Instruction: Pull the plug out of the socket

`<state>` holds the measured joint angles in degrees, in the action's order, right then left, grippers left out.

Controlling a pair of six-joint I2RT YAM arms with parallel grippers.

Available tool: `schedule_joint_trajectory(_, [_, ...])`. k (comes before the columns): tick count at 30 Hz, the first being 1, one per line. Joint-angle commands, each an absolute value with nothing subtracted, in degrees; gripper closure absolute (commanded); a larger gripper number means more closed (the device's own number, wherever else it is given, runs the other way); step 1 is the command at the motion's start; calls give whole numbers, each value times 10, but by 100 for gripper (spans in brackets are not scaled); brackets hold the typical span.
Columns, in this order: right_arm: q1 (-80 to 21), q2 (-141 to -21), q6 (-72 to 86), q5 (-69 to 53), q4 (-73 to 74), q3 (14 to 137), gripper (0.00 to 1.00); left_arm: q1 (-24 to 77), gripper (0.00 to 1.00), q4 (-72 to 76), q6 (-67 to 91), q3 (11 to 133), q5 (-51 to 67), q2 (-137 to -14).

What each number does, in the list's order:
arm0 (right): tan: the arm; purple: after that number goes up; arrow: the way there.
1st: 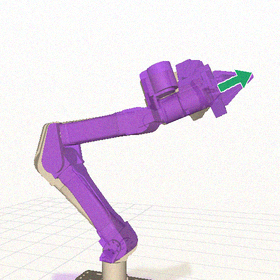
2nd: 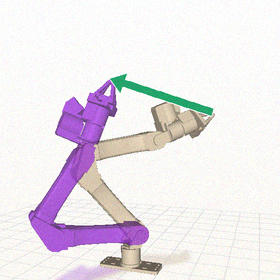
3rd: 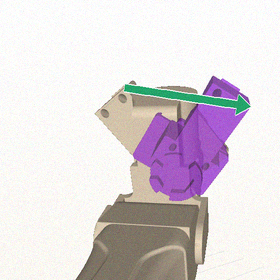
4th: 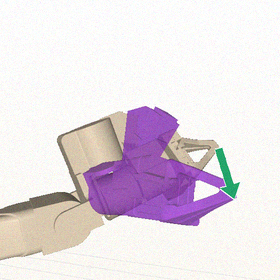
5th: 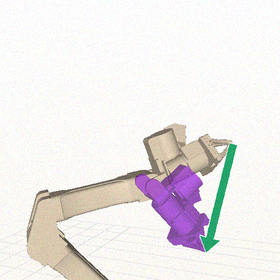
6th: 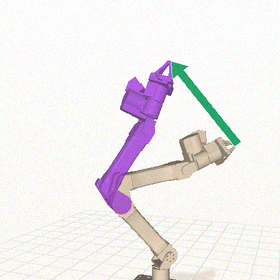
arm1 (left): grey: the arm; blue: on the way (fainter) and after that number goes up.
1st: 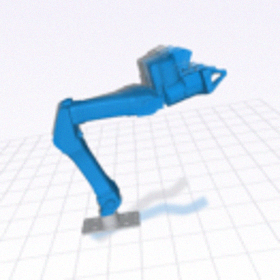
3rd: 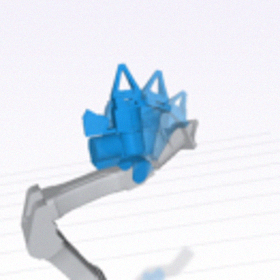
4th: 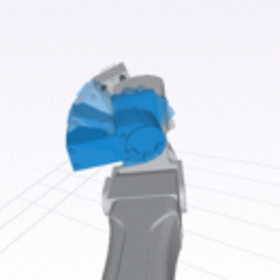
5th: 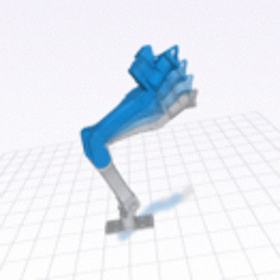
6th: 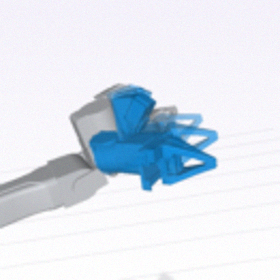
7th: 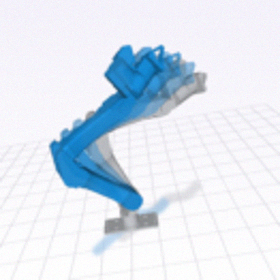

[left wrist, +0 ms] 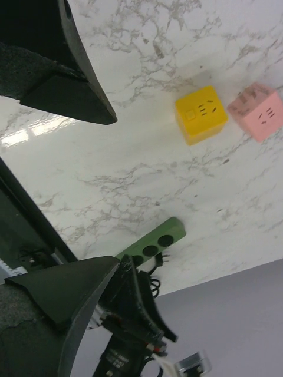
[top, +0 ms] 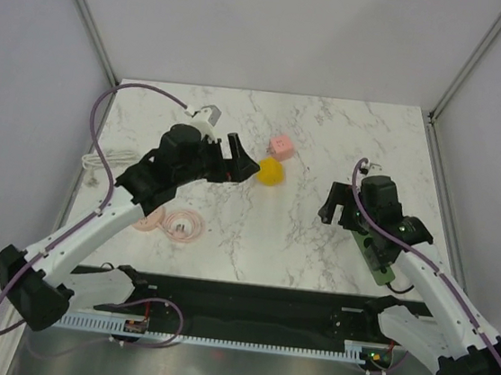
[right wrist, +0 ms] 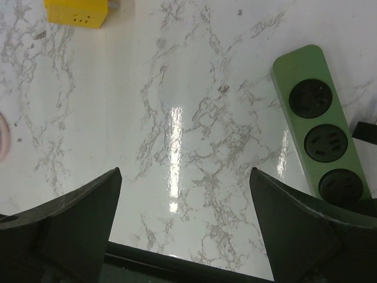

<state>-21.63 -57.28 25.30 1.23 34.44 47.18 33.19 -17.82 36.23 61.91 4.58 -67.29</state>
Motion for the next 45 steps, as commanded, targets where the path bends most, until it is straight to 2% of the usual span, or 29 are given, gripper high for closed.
schedule_joint_trajectory(1, [-217, -513, 279, -19, 353, 442, 2, 372, 0, -271, 325, 628, 27, -618])
schedule_joint_trajectory(6, [-219, -510, 283, 20, 376, 466, 2, 427, 0, -275, 371, 633, 12, -611])
schedule_joint_trajectory(9, [-218, -518, 275, 74, 412, 497, 2, 472, 0, -228, 395, 639, -12, -632])
schedule_joint_trajectory(12, [-218, -500, 283, 126, 430, 511, 2, 504, 0, -108, 405, 611, -9, -661])
schedule_joint_trajectory(16, [-218, -451, 321, 214, 466, 515, 2, 511, 14, 43, 389, 603, 41, -745])
schedule_joint_trajectory(19, [-217, -440, 360, 223, 494, 533, 2, 512, 22, 111, 351, 616, 74, -821])
schedule_joint_trajectory(24, [-214, -472, 398, 271, 534, 548, 3, 512, 23, 167, 275, 712, 115, -966])
schedule_joint_trajectory(30, [-176, -491, 453, 350, 584, 548, 2, 511, 21, 241, 220, 762, 159, -1029])
schedule_joint_trajectory(36, [-103, -544, 450, 326, 616, 573, 3, 510, 18, 351, 192, 662, 156, -1042])
schedule_joint_trajectory(40, [-53, -591, 442, 259, 613, 577, 4, 509, 18, 396, 207, 599, 163, -1029])
schedule_joint_trajectory(45, [-4, -642, 453, 192, 606, 585, 4, 509, 19, 394, 187, 600, 178, -1025])
